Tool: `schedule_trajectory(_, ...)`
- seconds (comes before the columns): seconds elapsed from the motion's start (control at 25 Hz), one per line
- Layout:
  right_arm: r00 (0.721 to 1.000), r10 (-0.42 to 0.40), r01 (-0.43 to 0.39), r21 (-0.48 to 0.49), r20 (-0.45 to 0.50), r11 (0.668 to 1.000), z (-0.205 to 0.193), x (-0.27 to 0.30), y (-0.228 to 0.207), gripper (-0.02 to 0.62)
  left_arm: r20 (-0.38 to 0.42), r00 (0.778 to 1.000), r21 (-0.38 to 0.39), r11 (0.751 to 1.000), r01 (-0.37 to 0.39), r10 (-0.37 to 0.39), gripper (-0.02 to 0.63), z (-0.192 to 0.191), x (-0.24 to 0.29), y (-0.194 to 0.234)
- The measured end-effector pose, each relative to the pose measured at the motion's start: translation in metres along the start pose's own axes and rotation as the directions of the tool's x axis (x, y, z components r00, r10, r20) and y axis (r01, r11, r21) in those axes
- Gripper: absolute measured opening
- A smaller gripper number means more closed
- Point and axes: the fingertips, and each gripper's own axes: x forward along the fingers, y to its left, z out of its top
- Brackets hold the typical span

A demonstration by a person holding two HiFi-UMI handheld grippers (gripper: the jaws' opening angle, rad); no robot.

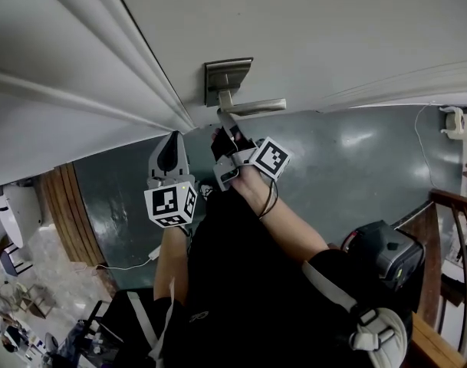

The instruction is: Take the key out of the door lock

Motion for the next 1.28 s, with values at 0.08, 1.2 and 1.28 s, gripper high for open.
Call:
schedule_trajectory(0.08, 1.000, -0.005, 0.005, -0.016, -0.003, 1.000, 0.0003, -0.0008, -0.0004, 0.031, 0.000, 1.000, -0.007, 1.000, 0.000, 0.000, 0.023, -0.0007, 0.0000, -0.0007)
schedule_trajectory(1.2, 0.999, -0.034, 0.034, -0.039, -0.001, 0.999, -0.0003, -0.0020, -0.0013, 0.029, -0.006, 1.000, -0.022, 1.000, -0.022, 0.022, 0.023, -0.0044, -0.0047, -0.0022)
schedule_trajectory(1.28, 0.999, -0.037, 0.037, -0.045, 0.002, 0.998, -0.0007, -0.0021, -0.0014, 0.029, -0.006, 1.000, -0.022, 0.999, -0.023, 0.023, 0.023, -0.0047, -0.0051, -0.0016)
